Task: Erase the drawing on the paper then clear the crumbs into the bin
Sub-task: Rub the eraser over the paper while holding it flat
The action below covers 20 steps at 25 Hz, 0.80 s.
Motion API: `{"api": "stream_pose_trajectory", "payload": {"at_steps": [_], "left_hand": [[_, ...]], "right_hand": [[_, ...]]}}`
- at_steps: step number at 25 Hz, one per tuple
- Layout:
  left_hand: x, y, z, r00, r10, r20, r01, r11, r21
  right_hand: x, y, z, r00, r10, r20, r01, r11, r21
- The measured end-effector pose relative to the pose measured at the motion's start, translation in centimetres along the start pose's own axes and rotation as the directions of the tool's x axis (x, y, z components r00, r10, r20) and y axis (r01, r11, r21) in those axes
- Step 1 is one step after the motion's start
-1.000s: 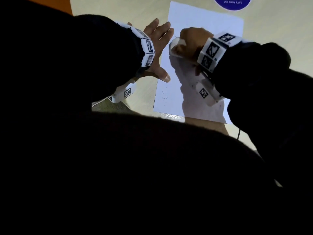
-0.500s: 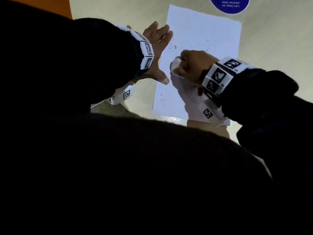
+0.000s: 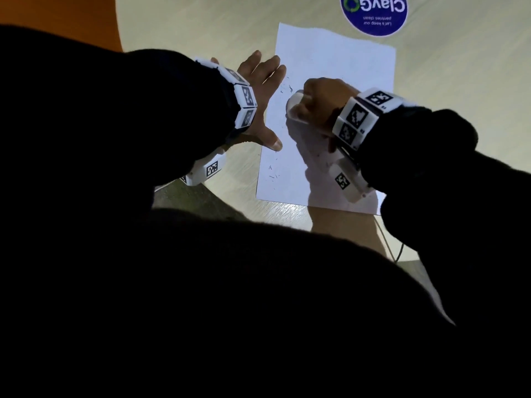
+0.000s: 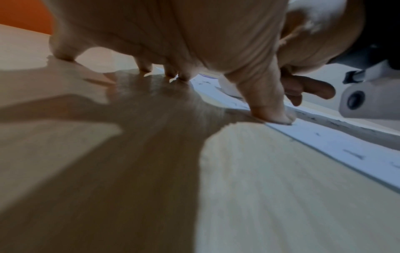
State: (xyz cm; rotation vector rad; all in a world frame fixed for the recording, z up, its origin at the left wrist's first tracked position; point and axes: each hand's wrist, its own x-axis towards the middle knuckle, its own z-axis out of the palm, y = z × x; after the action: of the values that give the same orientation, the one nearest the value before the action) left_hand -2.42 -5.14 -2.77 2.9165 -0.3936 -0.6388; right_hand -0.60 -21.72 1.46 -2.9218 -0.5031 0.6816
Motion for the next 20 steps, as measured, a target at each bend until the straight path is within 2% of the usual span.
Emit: {"api": "stream_pose_trajectory", "payload": {"at_steps": [2, 5, 11, 14, 17, 20], "left_hand": [[-0.1, 0.1, -0.2, 1.000, -0.007, -0.002, 0.007, 1.000, 0.017], [-0.1, 0.2, -0.4, 0.999, -0.025, 0.023, 0.024, 0.999, 0.031], [0.2, 0.1, -1.2, 0.998, -0.012, 0.063, 0.006, 0.997, 0.082], [1.8, -0.7, -2.0, 0.999, 0.044, 0.026, -0.048, 0.983, 0.179], [3.8, -1.5, -3.3, 0.995, 0.102, -0.019, -0.094, 0.967, 0.238], [5.2, -1.9, -4.1, 0.986, 0.139, -0.093, -0.106, 0.948, 0.299]], "right_hand": [[-0.4, -0.3, 0.3, 1.000, 0.008, 0.000, -0.008, 1.000, 0.023], [-0.9, -0.5, 0.3, 0.995, -0.014, 0.103, 0.013, 1.000, 0.009], [1.0, 2.9, -1.9, 0.985, 0.158, 0.068, -0.163, 0.984, 0.075], [-0.2, 3.8, -1.0, 0.975, 0.222, 0.030, -0.223, 0.973, 0.056], [-1.6, 4.5, -0.7, 0.959, 0.275, 0.071, -0.280, 0.956, 0.086], [-3.0, 4.7, 0.2, 0.960, 0.265, 0.091, -0.276, 0.951, 0.139]]}}
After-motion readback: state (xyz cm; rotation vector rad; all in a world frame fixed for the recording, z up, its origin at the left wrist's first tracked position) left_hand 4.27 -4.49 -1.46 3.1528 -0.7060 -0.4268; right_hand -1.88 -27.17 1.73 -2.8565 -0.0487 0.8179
